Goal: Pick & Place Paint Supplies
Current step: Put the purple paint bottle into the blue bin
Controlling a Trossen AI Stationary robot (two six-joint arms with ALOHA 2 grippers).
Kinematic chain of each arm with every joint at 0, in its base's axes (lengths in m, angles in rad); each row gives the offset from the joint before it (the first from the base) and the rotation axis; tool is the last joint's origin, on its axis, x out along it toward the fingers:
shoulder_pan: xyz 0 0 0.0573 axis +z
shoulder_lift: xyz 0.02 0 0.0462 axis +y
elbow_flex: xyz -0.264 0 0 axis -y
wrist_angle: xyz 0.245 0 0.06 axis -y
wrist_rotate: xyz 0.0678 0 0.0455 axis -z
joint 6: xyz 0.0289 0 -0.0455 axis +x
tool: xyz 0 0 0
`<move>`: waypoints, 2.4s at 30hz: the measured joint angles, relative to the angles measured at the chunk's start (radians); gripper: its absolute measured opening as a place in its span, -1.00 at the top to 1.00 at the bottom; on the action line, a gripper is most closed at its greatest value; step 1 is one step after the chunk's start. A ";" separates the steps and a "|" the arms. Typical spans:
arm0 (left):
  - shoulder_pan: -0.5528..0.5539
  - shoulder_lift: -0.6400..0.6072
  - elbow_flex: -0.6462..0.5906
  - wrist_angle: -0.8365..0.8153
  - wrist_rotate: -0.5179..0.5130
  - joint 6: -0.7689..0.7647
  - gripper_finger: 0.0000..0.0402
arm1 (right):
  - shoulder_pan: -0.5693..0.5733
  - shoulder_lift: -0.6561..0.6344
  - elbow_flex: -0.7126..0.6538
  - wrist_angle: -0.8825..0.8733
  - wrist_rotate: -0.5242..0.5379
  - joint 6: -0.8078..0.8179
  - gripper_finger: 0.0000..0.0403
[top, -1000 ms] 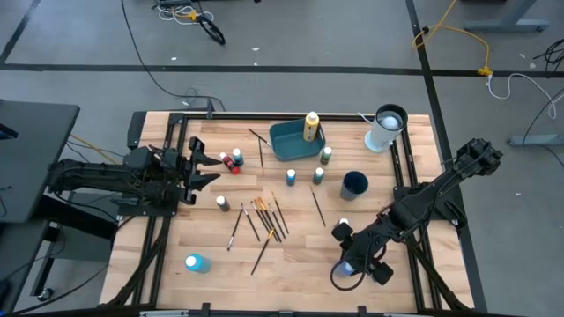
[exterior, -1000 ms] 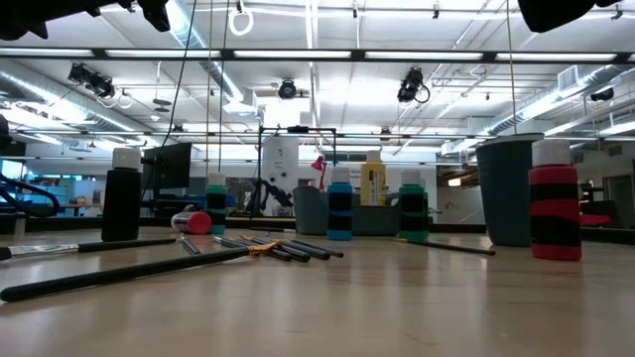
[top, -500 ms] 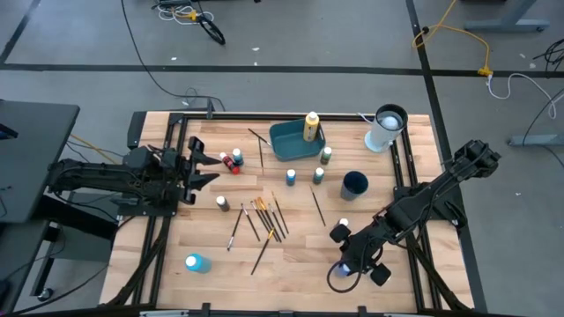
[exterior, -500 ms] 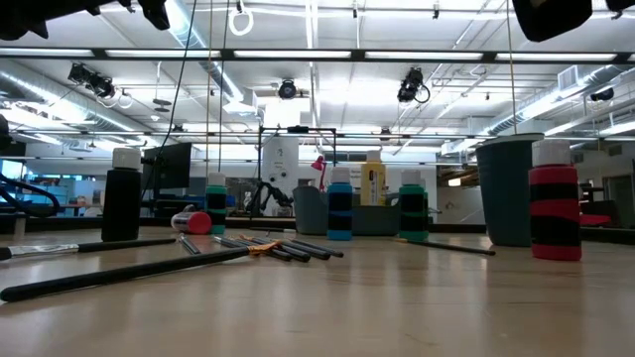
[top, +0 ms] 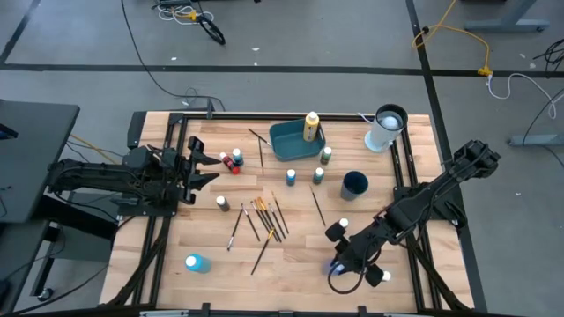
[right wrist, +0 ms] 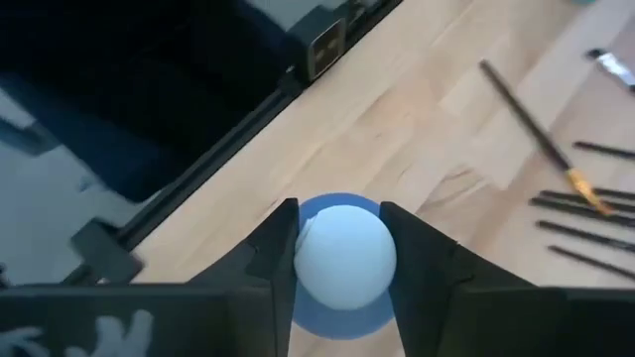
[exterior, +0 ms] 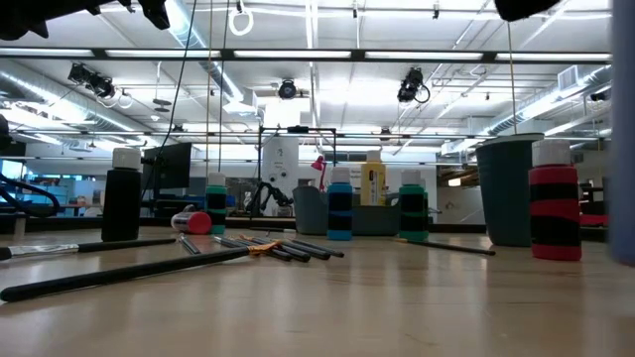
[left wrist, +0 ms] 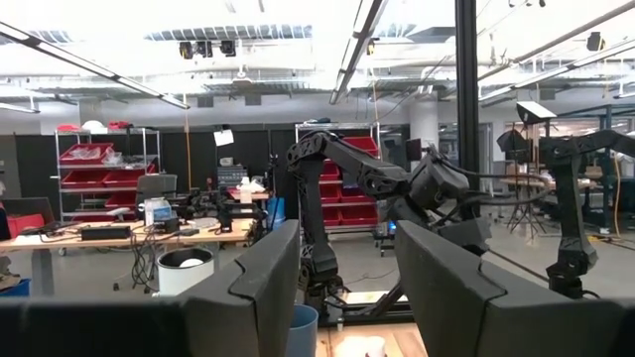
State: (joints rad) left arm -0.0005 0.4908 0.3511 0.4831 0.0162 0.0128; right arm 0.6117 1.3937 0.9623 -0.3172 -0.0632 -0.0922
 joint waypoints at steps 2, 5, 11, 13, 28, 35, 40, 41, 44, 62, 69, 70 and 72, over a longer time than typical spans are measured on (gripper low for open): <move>0.000 0.000 0.000 0.000 0.000 0.000 0.13 | 0.000 -0.001 0.000 0.014 0.050 -0.005 0.42; 0.000 0.000 0.000 0.000 0.000 0.000 0.13 | 0.000 -0.001 0.000 0.061 0.110 -0.013 0.42; 0.000 0.000 0.000 0.000 0.000 -0.001 0.13 | -0.015 -0.002 0.002 0.101 0.286 -0.103 0.42; 0.000 0.000 0.000 -0.001 0.000 -0.001 0.13 | -0.031 -0.002 0.002 0.140 0.308 -0.148 0.42; 0.000 0.000 0.000 -0.022 0.000 -0.001 0.13 | -0.258 -0.138 0.004 0.162 0.391 -0.341 0.42; 0.000 0.000 0.000 -0.022 0.000 0.000 0.13 | -0.423 -0.180 0.004 0.153 0.313 -0.362 0.42; 0.000 0.000 0.000 -0.022 0.000 0.001 0.13 | -0.521 -0.183 0.004 0.129 0.304 -0.362 0.42; 0.000 0.000 0.000 -0.022 0.000 0.001 0.13 | -0.540 -0.183 0.004 0.124 0.305 -0.362 0.42; 0.000 0.000 0.000 -0.022 0.000 0.002 0.13 | -0.602 -0.183 0.004 0.112 0.298 -0.360 0.42; 0.000 0.000 0.000 -0.022 -0.031 0.002 0.13 | -0.963 -0.153 0.005 0.047 0.311 -0.126 0.41; 0.000 0.000 0.000 -0.020 -0.031 0.002 0.13 | -1.015 -0.087 0.005 0.050 0.270 -0.109 0.42; 0.000 0.000 0.000 -0.020 -0.031 0.002 0.13 | -1.017 -0.080 0.005 0.052 0.270 -0.110 0.42; 0.000 0.000 0.000 -0.020 -0.031 0.002 0.13 | -1.025 -0.066 0.005 0.053 0.268 -0.109 0.42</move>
State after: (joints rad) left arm -0.0002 0.4908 0.3511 0.4629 -0.0151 0.0151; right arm -0.4135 1.3281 0.9668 -0.2642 0.2050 -0.2016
